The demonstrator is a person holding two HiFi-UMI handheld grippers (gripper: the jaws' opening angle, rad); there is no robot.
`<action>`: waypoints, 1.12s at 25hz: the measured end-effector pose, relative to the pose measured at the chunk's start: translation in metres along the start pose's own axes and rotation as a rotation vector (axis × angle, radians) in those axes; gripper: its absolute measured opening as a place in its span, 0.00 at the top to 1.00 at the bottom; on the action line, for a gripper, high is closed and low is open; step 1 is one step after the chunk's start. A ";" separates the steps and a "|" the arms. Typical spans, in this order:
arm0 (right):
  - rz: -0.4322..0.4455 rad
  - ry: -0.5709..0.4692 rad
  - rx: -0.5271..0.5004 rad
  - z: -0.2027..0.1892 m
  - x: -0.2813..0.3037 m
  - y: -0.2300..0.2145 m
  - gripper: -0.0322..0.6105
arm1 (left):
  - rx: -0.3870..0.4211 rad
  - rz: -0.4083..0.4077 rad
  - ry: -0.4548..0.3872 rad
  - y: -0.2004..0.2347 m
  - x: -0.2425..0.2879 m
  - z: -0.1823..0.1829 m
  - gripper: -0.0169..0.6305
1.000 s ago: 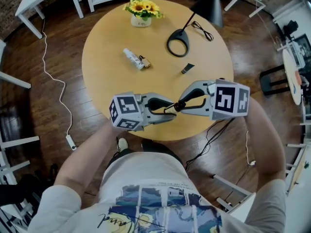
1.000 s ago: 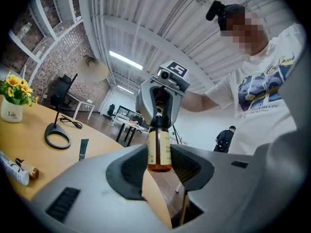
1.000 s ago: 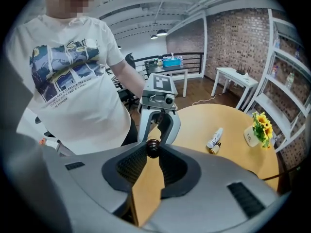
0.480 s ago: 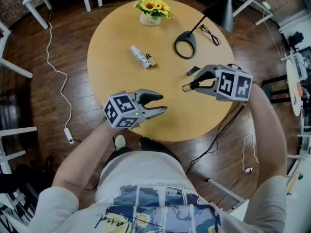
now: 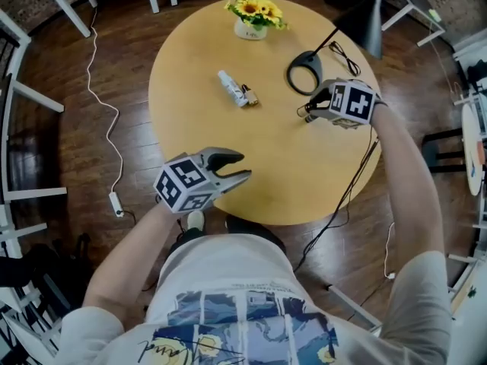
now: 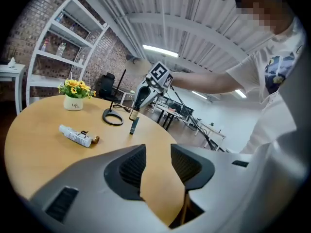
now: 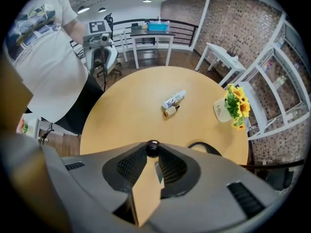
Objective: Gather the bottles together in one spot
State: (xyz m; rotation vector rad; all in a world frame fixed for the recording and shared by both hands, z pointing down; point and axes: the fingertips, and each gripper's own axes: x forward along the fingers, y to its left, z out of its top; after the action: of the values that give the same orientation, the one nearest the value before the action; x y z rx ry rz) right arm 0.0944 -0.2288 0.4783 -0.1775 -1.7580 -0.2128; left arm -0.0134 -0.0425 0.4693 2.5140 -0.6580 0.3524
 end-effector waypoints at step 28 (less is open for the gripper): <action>0.023 0.208 -0.039 -0.044 0.109 -0.039 0.81 | -0.109 0.037 -0.003 0.010 0.004 -0.013 0.73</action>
State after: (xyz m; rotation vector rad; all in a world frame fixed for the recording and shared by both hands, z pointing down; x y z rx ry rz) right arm 0.1056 -0.2767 0.5914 -0.1967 -1.5452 -0.2403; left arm -0.0163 -0.0444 0.4858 2.4021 -0.7061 0.3168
